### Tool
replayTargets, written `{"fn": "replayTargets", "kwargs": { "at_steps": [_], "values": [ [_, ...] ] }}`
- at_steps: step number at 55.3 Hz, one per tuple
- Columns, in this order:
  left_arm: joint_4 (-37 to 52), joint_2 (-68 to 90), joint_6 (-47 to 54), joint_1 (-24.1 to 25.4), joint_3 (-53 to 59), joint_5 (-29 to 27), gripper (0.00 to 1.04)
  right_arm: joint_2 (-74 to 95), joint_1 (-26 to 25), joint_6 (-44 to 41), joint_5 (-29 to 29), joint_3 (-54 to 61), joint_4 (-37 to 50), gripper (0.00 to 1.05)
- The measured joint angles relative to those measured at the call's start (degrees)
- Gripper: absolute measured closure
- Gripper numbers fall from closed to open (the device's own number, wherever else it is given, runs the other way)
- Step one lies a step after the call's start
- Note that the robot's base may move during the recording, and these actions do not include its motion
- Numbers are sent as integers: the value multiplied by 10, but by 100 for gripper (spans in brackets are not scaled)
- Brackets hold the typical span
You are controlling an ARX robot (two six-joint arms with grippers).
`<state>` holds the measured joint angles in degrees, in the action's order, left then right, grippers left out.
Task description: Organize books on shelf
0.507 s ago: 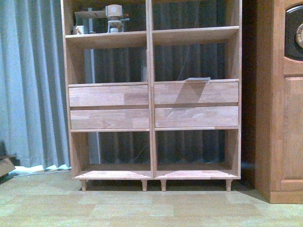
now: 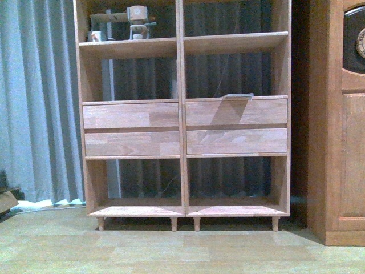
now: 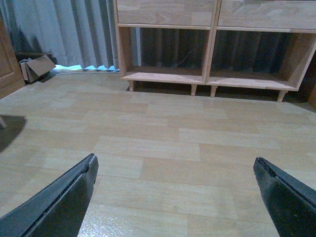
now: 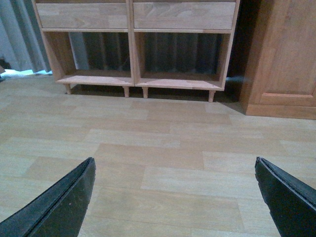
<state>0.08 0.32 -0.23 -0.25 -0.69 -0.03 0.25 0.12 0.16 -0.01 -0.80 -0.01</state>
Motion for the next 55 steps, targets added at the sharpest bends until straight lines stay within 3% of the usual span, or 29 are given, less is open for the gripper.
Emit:
{"fn": "replayTargets", "kwargs": {
  "at_steps": [55],
  "values": [
    [0, 0, 0, 0, 0, 0, 7, 0, 0, 0, 0, 0, 0, 7]
  ]
}}
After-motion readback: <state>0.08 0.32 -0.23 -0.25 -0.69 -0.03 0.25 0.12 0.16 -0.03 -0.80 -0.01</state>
